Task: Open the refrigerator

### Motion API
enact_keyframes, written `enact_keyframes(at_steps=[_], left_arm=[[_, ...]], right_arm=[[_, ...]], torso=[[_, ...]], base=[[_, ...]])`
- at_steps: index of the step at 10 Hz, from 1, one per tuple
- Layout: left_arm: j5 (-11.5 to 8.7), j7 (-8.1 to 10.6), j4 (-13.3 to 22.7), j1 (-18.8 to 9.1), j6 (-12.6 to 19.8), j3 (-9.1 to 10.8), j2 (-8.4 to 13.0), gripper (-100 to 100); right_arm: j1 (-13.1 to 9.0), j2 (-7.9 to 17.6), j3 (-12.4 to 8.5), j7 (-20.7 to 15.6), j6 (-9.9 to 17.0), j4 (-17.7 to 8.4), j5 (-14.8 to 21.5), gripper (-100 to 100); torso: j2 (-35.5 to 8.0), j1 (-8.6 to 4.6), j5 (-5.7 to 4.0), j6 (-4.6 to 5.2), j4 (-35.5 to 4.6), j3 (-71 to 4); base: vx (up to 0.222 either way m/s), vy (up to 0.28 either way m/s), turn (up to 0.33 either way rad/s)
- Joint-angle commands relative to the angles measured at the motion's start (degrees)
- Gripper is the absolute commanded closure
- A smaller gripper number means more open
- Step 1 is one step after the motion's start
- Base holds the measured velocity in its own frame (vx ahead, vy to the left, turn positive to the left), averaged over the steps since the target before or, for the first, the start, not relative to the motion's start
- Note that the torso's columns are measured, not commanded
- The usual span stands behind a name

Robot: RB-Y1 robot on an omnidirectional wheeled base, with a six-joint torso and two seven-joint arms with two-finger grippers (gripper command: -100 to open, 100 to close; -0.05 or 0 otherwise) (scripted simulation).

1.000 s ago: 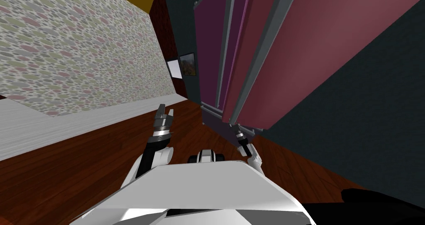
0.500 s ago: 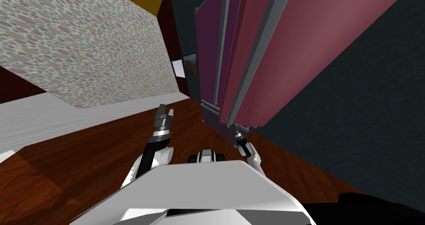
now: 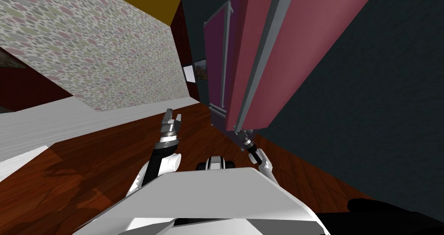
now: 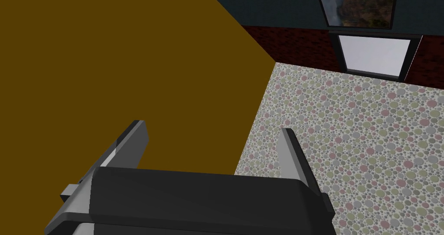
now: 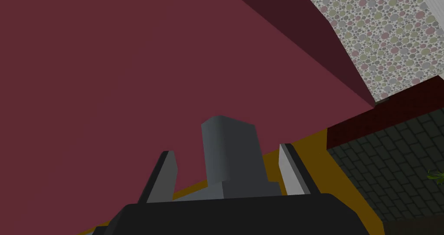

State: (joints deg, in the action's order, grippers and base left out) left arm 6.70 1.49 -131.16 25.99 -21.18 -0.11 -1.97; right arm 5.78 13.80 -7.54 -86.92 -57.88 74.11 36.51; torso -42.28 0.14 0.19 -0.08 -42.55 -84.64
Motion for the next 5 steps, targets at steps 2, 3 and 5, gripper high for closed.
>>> enact_keyframes(at_steps=[2, 3, 5], left_arm=[[0.0, 0.0, 0.0, 0.0, 0.0, 0.0, 0.0, 0], [0.0, 0.0, 0.0, 0.0, 0.0, 0.0, 0.0, 0], [0.0, 0.0, 0.0, 0.0, 0.0, 0.0, 0.0, 0]], right_arm=[[-0.1, 1.08, 2.31, 1.72, -2.91, 0.89, 0.53, 100], [-0.12, 1.47, 3.06, 2.28, -3.78, 1.06, 0.72, 100], [-0.16, 2.26, 4.56, 3.4, -5.53, 1.42, 1.08, 100]], torso=[[-0.16, -0.15, -0.06, 0.13, -0.01, 0.12], [-0.36, -0.28, -0.09, 0.22, -0.05, 0.23], [-0.47, -0.29, -0.08, 0.31, -0.15, 0.29]], base=[[-0.118, -0.181, 0.105], [-0.146, -0.202, 0.103], [-0.146, -0.182, 0.098]])
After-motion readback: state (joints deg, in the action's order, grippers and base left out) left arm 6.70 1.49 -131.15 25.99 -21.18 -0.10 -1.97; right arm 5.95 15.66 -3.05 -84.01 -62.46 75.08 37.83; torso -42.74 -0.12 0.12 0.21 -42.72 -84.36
